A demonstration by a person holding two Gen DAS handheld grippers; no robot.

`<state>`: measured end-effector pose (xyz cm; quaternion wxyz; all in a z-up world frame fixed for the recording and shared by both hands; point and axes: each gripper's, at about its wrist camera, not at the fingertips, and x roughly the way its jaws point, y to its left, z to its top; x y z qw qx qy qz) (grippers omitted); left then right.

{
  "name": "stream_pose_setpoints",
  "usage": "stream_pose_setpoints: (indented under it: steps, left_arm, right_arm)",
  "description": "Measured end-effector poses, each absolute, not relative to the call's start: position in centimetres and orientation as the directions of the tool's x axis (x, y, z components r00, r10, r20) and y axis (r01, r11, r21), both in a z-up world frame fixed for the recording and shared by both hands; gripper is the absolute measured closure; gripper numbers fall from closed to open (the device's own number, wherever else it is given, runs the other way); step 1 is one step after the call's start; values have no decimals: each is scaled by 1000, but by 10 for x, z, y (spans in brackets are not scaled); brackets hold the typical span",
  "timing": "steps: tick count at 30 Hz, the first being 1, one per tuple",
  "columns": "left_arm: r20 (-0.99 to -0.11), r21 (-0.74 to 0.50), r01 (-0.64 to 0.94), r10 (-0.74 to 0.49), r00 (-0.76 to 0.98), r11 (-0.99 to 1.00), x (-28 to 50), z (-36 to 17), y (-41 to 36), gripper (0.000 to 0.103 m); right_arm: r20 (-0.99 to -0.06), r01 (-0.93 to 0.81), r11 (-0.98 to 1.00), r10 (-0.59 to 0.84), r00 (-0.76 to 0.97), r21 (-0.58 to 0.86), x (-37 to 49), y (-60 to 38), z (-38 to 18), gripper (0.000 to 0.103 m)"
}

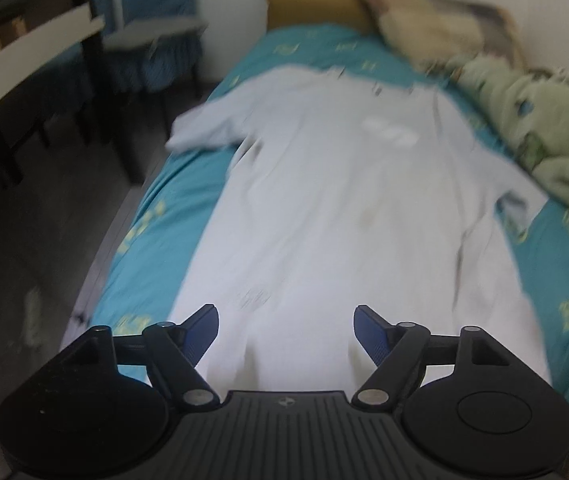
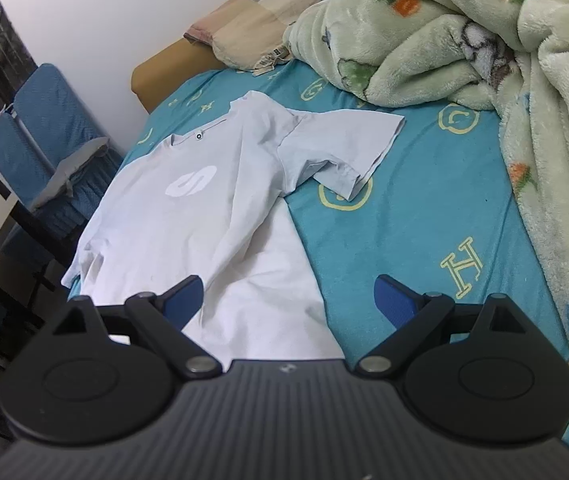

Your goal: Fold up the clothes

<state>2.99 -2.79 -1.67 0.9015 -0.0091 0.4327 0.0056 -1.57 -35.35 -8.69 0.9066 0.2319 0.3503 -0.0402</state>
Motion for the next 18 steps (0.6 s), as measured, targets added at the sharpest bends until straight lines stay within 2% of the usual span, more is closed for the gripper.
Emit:
stream_pose_setpoints:
  steps: [2,4,5,8,14,15,18]
  left_arm:
    - [-757,-21,4,-19,653,1000,36,-28,-40,20]
    - [-739,-31,27,-41,672,999,42,-41,-50,20]
    - [-730,-35,39,-52,681,999,44,-47,-55,20]
    - [-716,-42,52,-66,694,998,50,-65,-55,20]
    - [-698,-134,20,-109,707,991,60,-69,-23,20]
    - [-694,-148,17,-116,710,989,63,-68,-20,20]
    - [-685,-167,7,-121,718,986,71,-69,-14,20]
  right_arm:
    - [-649,216,896,98,755,388,-15,-350,-88,10]
    - [-642,188,897,128,756,400,-14,-346,-90,19]
    - [-642,176,897,142,753,405,-12,-345,-91,29]
    - [-658,133,895,205,724,425,-3,-336,-101,29]
    - [-681,-52,840,474,558,541,13,-299,-122,30]
    - [-688,-79,839,492,534,539,13,-291,-124,31]
    - [-781,-123,902,422,460,414,12,-267,-136,31]
